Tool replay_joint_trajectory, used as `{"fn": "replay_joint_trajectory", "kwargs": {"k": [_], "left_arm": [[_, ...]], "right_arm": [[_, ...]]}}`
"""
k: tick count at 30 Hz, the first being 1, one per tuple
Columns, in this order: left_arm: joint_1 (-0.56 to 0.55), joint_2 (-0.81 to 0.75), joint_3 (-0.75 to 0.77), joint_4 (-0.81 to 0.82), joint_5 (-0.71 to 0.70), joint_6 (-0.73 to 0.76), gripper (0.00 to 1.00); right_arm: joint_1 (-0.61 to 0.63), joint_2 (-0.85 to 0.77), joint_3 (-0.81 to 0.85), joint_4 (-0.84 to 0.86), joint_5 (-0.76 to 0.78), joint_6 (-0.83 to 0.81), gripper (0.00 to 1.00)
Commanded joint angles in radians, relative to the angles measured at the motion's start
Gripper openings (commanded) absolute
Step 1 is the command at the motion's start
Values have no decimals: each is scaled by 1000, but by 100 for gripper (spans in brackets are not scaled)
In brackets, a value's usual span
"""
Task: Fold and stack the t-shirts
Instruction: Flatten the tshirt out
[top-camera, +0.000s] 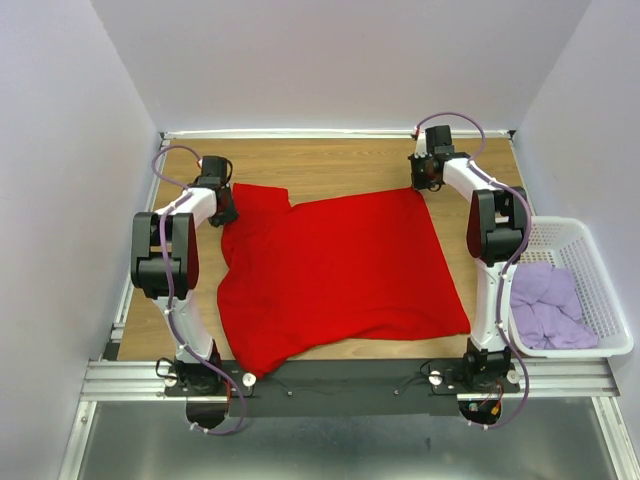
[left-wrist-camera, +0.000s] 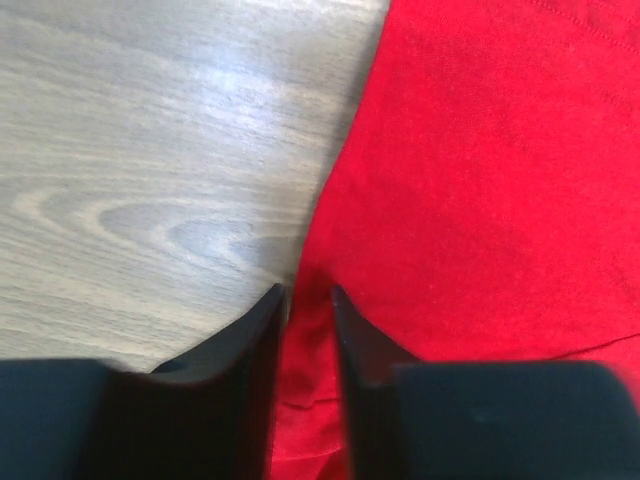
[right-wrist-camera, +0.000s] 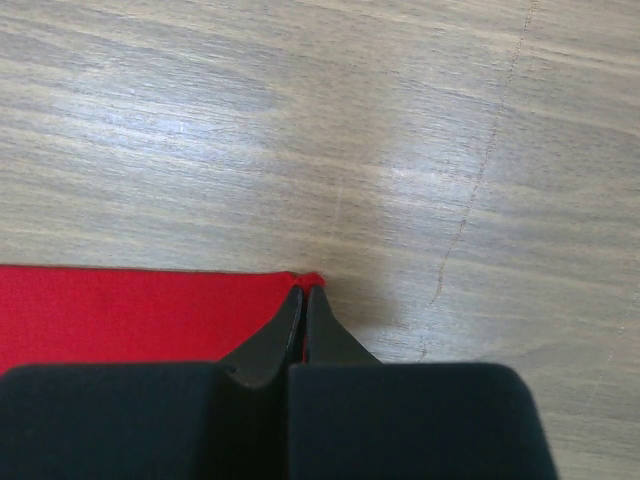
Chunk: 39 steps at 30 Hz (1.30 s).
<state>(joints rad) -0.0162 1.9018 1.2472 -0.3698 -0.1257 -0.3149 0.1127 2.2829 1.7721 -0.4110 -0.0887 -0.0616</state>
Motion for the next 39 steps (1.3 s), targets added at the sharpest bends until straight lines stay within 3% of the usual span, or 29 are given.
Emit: {"fn": "replay_joint_trajectory", "kwargs": {"k": [1, 16, 23, 31, 35, 39], "left_arm": [[9, 23, 44, 3, -14, -6, 45], [9, 183, 179, -38, -22, 2, 52], [9, 217, 159, -60, -52, -7, 43], [-21, 233, 178, -107, -58, -4, 43], [-21, 243, 187, -113, -52, 2, 33], [-21, 250, 199, -116, -52, 17, 5]], "right_arm": [[-1, 58, -59, -68, 24, -24, 0], [-1, 46, -49, -68, -16, -6, 1], [-1, 43, -42, -68, -11, -3, 1], [-1, 43, -25, -68, -13, 2, 1], [-1, 39, -23, -68, -8, -3, 1], [-1, 44, -22, -68, -6, -3, 1]]}}
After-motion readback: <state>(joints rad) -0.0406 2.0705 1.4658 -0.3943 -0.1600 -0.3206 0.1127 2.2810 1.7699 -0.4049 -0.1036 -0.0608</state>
